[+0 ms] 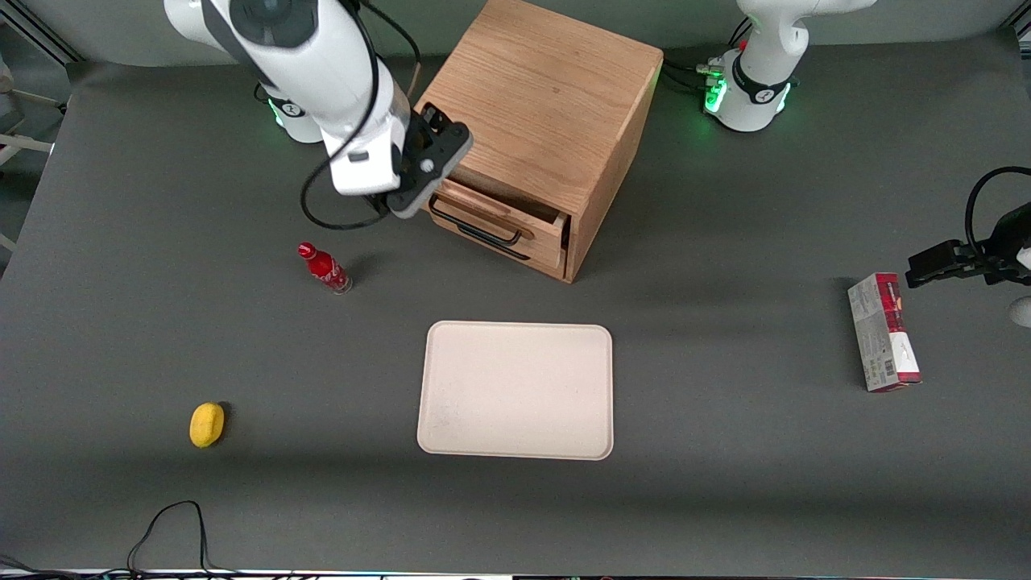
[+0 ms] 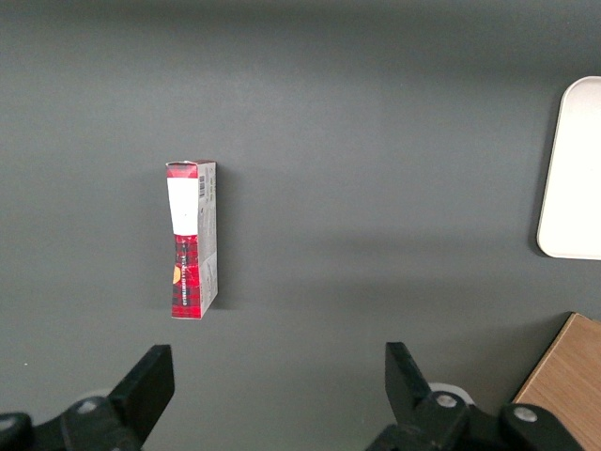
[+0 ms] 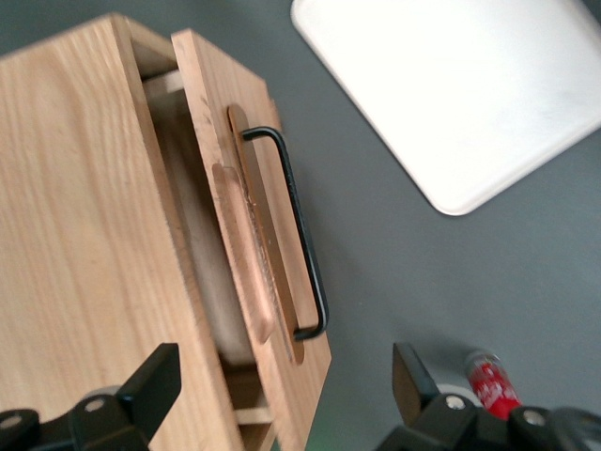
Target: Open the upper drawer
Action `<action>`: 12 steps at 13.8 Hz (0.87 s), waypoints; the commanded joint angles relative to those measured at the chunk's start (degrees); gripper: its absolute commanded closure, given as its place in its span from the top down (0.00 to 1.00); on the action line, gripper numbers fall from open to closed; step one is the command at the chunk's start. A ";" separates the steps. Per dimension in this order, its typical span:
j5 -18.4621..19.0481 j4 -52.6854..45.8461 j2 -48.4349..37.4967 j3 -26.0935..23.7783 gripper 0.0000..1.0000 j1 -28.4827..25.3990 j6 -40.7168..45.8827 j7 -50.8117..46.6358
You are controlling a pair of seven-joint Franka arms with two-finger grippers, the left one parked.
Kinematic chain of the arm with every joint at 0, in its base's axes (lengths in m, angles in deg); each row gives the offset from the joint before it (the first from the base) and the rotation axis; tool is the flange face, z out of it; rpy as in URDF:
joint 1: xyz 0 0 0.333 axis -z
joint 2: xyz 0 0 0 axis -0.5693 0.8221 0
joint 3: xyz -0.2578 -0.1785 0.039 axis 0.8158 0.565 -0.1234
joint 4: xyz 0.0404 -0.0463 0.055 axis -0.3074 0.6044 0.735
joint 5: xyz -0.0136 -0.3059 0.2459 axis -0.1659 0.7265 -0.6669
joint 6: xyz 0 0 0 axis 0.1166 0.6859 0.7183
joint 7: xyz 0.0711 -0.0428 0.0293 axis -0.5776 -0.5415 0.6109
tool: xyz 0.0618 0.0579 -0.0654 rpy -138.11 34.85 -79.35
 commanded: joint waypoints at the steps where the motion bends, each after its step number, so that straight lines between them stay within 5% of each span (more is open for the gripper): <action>1: -1.76 0.18 6.13 -0.37 1.00 0.15 -2.89 3.81; 12: 2.02 10.48 8.43 -0.28 1.00 0.06 -16.80 8.03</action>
